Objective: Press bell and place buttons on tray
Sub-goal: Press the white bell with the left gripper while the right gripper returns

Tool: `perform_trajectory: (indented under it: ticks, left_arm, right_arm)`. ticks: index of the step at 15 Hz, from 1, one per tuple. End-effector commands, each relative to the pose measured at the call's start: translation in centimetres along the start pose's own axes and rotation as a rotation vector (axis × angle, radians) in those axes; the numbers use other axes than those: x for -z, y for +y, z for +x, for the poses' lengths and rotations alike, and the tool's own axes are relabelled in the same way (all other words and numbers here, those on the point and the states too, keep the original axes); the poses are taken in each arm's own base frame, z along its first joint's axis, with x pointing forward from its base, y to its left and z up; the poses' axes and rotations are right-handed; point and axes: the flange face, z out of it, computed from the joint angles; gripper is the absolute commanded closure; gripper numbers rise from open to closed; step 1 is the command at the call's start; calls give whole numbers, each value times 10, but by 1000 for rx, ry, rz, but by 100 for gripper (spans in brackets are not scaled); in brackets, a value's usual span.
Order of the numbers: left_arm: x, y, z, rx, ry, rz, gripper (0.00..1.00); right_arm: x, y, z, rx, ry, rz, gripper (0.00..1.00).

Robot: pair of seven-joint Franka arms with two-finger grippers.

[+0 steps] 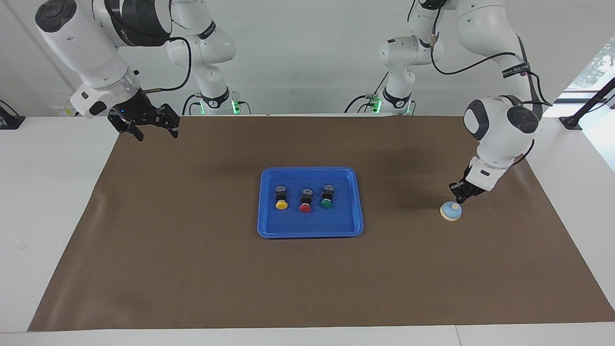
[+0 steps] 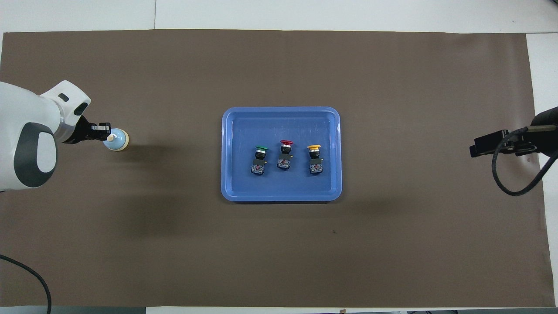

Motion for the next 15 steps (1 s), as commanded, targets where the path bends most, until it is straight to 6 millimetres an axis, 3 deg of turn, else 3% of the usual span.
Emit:
perform_trajectory:
  ticks: [1,6,8,10,12,15]
  left_arm:
    - [-10,-3,-4,2,18,-4,100]
    - [-48,4,-12,-1,-14,-5,100]
    - [-49,4,-11,-3,-20,-5,93]
    - [-27,5,1,-2,-23,-5,87]
    - [19,8,16,-4,-66,-3,65]
    - [89,21,13,3,-109,3,34]
  right_arm:
    - [12,3,1,18,25,-16,0]
    - [14,5,3,19,42,-33,0]
    - [11,5,2,16,36,-33,0]
    - [15,17,1,-7,38,-33,0]
    - [15,13,-1,-3,28,-41,0]
    - [15,26,-3,-29,19,-39,0]
